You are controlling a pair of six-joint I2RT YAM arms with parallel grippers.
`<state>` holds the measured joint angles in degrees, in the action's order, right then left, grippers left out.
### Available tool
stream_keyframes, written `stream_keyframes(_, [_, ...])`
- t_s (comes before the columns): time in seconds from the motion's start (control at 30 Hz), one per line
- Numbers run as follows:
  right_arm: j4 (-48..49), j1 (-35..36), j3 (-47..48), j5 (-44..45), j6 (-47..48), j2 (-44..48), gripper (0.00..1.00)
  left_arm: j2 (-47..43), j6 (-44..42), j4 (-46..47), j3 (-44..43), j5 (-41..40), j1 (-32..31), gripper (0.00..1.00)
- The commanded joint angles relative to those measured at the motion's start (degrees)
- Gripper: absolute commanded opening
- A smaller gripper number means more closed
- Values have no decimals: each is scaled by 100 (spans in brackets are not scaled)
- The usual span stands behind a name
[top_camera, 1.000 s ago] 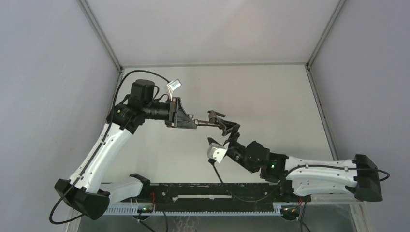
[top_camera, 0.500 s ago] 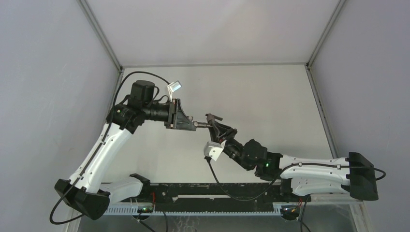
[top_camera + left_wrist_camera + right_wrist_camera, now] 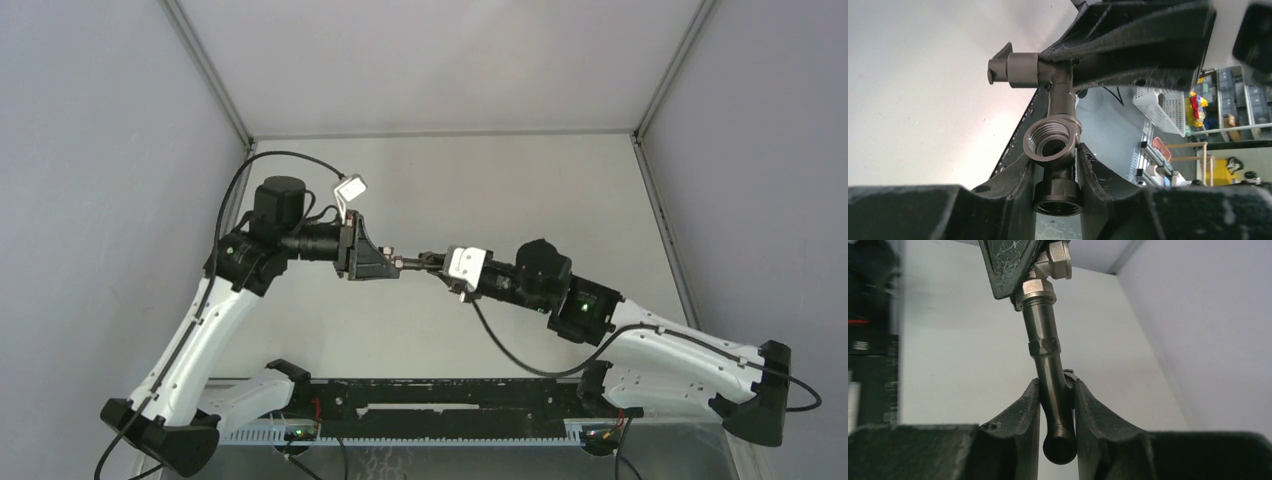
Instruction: Install the water faucets
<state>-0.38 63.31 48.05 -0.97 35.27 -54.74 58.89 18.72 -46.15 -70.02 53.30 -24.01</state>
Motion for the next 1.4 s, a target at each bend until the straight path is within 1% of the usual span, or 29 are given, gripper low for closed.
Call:
stream_keyframes(0.0, [-886, -1006, 638, -2630, -2071, 185, 0, -462, -634, 724, 377, 312, -77, 0])
stream_keyframes(0.1, [-1001, -1869, 903, -4727, -3124, -67, 0, -603, -836, 962, 547, 227, -99, 0])
stream_keyframes(0.17, [-663, -2350, 958, -5884, -4082, -319, 0, -690, -937, 1177, 671, 126, -110, 0])
stream_keyframes(0.23, [-65, -2654, 960, -6666, -5351, -638, 0, -738, -1051, 1394, 764, 94, -113, 0])
stream_keyframes(0.27, [280, -2730, 972, -6904, -5950, -850, 0, -766, -1095, 1490, 809, 61, -117, 0])
stream_keyframes(0.33, [836, -2818, 995, -7285, -7291, -1264, 0, -835, -1149, 1715, 909, -53, -124, 0])
stream_keyframes(0.4, [1377, -2787, 996, -7576, -8320, -1683, 0, -958, -1189, 1964, 1055, -207, -126, 0])
stream_keyframes(0.43, [1561, -2762, 994, -7662, -8685, -1797, 0, -1023, -1207, 2099, 1125, -260, -132, 0])
stream_keyframes(0.63, [2302, -2809, 985, -7817, -10115, -2183, 0, -1474, -1299, 2573, 1457, -591, -130, 0])
stream_keyframes(0.73, [2402, -2986, 993, -7697, -10476, -2260, 0, -1583, -1272, 2636, 1528, -726, -130, 0])
stream_keyframes(0.77, [2323, -3059, 993, -7639, -10494, -2293, 4, -1597, -1246, 2637, 1522, -773, -130, 0])
stream_keyframes(0.8, [2238, -3132, 991, -7543, -10409, -2298, 23, -1598, -1217, 2638, 1519, -796, -132, 0])
stream_keyframes(0.83, [1932, -3203, 995, -7425, -10195, -2273, 44, -1598, -1168, 2644, 1491, -822, -131, 0])
stream_keyframes(0.9, [1411, -3340, 997, -7154, -9723, -2164, 79, -1536, -1020, 2609, 1412, -820, -126, 0])
stream_keyframes(0.93, [1025, -3414, 1033, -7003, -9418, -2092, 92, -1480, -964, 2559, 1346, -801, -121, 0])
stream_keyframes(0.97, [661, -3494, 1080, -6871, -9148, -1980, 99, -1425, -918, 2492, 1269, -777, -121, 0])
stream_keyframes(1.1, [-749, -3943, 1322, -6261, -8104, -1584, 100, -1149, -728, 2086, 930, -731, -86, 0])
stream_keyframes(1.17, [-1741, -4076, 1627, -5573, -7212, -1319, 100, -938, -428, 1823, 694, -739, -14, 0])
stream_keyframes(1.2, [-2288, -4075, 1831, -5001, -6679, -1178, 100, -798, -283, 1645, 521, -689, 44, 0])
stream_keyframes(1.27, [-2869, -3893, 2063, -3898, -5810, -826, 100, -443, 59, 1203, 93, -527, 123, 0])
stream_keyframes(1.37, [-2916, -3240, 1951, -2177, -4453, -139, 100, 0, 556, 838, -267, -277, 168, 0])
